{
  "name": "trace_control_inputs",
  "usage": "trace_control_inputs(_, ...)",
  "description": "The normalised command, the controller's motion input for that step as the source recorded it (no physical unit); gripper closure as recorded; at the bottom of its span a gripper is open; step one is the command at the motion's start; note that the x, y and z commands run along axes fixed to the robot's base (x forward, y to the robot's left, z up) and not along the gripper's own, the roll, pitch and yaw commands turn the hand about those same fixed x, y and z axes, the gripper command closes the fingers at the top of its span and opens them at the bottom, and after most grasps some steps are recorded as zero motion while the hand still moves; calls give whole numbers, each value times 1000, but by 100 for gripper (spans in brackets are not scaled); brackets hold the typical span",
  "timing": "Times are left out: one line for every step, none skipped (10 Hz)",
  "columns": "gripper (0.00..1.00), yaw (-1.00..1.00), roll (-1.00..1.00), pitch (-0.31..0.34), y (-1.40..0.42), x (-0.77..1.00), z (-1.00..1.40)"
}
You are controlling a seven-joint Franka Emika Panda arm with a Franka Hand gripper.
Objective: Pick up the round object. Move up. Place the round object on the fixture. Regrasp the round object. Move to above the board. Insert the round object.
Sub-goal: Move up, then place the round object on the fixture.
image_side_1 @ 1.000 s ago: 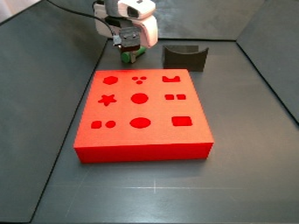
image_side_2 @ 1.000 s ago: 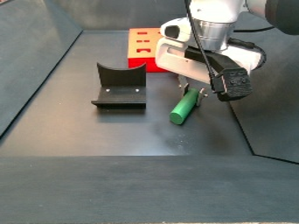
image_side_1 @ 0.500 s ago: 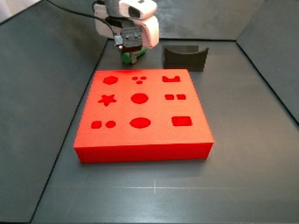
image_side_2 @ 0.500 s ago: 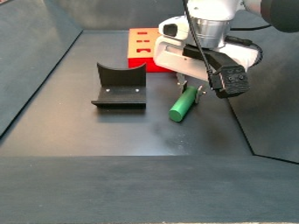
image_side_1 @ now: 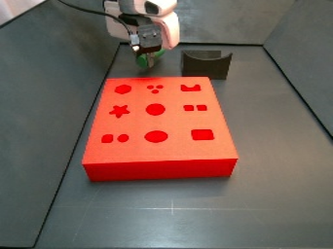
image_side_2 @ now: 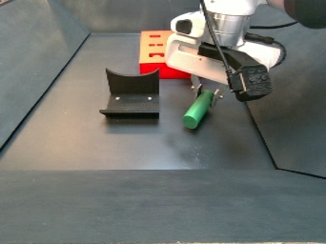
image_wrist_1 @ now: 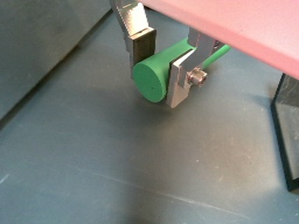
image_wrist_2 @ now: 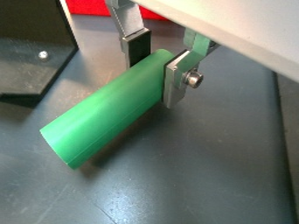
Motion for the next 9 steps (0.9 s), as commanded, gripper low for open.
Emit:
trace_control_inputs(100,-6,1,9,1,20,796)
trace_control_inputs(100,-10,2,46,5,10,660)
trace_control_inputs(100,-12,5,57,7,4,534)
trace_control_inputs(100,-14,12,52,5,-10,345)
trace_control_inputs(100,-15,17,42,6,-17,194)
trace_control_inputs(100,0,0,0,0,0,1000)
trace_control_inputs(100,-2,4,-3,1,4,1000)
trace_control_inputs(100,-4,4,19,1,-6,1000)
trace_control_inputs(100,-8,9,34,4,-10,1000)
